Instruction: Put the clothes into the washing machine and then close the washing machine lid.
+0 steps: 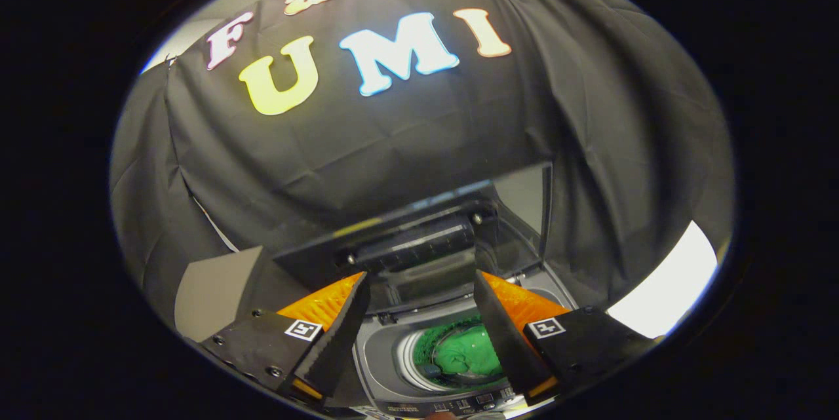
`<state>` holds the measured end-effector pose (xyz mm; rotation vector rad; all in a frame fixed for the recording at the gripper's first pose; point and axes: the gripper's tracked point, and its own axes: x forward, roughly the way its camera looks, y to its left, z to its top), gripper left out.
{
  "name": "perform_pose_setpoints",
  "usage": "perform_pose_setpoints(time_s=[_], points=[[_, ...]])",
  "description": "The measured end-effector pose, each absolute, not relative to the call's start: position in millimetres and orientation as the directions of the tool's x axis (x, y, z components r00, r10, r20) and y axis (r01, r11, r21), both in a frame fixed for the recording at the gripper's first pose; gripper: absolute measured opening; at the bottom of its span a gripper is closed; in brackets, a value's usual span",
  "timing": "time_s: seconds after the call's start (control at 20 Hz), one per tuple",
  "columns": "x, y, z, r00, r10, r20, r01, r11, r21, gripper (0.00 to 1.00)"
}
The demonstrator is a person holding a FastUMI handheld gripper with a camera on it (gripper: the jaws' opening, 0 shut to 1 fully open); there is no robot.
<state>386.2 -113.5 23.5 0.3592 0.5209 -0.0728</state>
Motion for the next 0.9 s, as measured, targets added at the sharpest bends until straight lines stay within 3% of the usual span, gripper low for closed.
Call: perform_pose_setpoints(time_s=[0.4,0.9], points=[[449,-116,69,0.896,0.007,-0.444,0.135,0.949,0.287,0.98],[514,-114,28,0.807,-0.013,-0.590,0.130,0.979,0.155,0.98]])
